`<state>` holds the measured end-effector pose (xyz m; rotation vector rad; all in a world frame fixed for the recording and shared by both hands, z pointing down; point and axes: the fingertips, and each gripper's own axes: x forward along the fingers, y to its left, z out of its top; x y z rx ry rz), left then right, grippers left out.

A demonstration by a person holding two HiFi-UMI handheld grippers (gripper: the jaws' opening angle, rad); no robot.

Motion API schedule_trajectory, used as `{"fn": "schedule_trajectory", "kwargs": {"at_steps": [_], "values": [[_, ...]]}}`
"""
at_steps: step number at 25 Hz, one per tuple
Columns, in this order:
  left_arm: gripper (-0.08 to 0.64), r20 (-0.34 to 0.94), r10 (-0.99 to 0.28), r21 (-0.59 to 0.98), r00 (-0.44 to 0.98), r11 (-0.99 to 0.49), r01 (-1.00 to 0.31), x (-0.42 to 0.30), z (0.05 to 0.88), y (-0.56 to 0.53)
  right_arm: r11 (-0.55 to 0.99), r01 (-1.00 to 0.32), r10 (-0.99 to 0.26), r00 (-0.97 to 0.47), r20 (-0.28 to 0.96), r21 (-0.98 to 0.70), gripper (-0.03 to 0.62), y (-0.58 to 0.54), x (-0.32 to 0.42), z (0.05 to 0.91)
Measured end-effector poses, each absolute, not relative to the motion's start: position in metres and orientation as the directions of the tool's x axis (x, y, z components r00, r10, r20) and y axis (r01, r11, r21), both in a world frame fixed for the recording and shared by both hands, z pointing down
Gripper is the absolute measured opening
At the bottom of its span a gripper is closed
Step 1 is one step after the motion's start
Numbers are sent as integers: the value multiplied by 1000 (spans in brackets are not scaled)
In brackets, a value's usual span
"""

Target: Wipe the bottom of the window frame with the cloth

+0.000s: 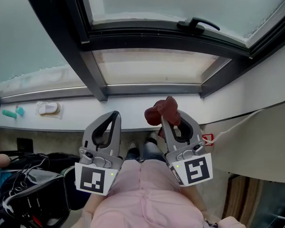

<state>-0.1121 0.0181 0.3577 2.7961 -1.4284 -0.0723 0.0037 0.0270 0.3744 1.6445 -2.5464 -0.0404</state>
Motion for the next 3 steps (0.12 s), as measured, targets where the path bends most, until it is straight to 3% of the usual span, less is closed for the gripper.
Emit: {"fn": "schedule_trajectory", "kwargs": {"at_steps": [3], "values": [[-6, -45, -811, 23, 583, -584, -811, -114, 358, 16, 416, -905, -909, -411, 75, 84, 67, 26, 2, 374]]}}
